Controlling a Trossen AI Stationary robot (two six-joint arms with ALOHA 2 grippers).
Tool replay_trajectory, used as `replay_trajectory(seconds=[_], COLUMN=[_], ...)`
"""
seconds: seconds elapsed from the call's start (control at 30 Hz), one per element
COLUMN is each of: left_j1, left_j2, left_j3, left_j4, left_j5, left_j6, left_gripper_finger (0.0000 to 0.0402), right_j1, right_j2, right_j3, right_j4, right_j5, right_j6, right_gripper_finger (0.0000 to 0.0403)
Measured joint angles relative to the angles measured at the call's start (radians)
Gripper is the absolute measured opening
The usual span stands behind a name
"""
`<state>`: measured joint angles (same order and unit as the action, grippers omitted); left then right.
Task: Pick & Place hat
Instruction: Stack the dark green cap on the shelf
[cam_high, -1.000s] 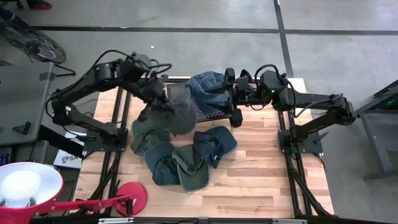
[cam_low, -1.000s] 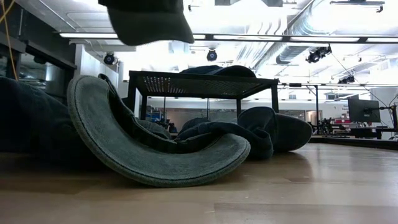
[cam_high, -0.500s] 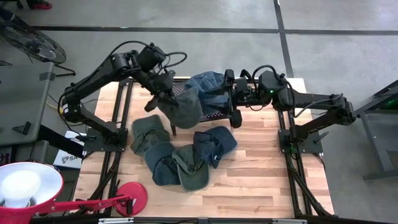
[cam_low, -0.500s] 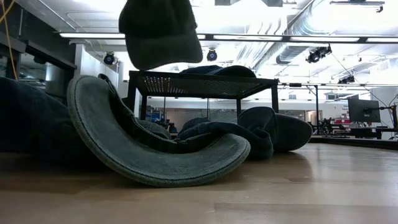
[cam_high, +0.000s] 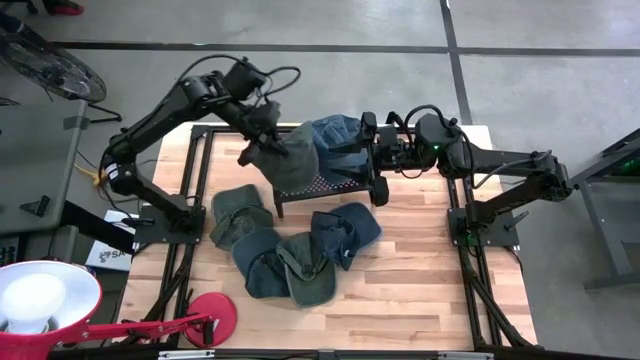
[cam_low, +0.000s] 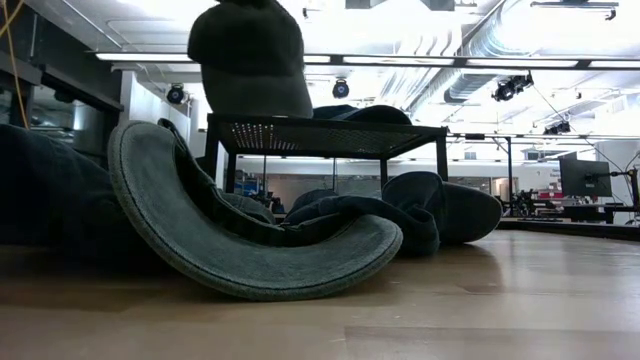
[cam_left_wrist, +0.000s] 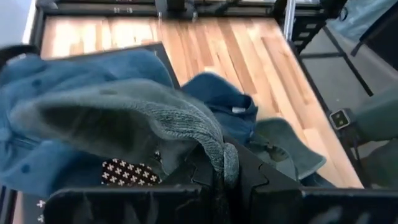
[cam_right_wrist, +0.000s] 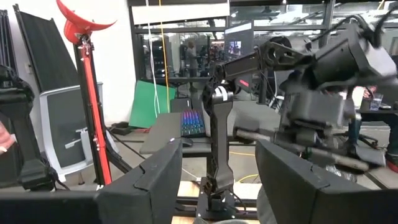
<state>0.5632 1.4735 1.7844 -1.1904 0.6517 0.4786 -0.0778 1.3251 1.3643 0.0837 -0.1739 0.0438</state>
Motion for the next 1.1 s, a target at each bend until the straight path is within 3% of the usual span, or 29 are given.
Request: replay_trajectory(seconds=[0.53, 1.1], left_j1=[0.000, 0.000], left_j2=[0.051, 0.072], left_j3=[-0.001, -0.001], left_j4=[-0.093, -0.125], left_j5=[-0.321, -0.352], left_j6=[-0.091, -0.195], left_gripper_finger=[0.0013, 0.0017], right_j1=[0.000, 0.000], right_j2=[0.000, 0.000], right_j3=[0.000, 0.000], right_j4=[-0.088, -0.103], right_j5=[0.134, 0.236], right_j6=[-0.026, -0.026], right_gripper_finger=[0.0197, 0.0197])
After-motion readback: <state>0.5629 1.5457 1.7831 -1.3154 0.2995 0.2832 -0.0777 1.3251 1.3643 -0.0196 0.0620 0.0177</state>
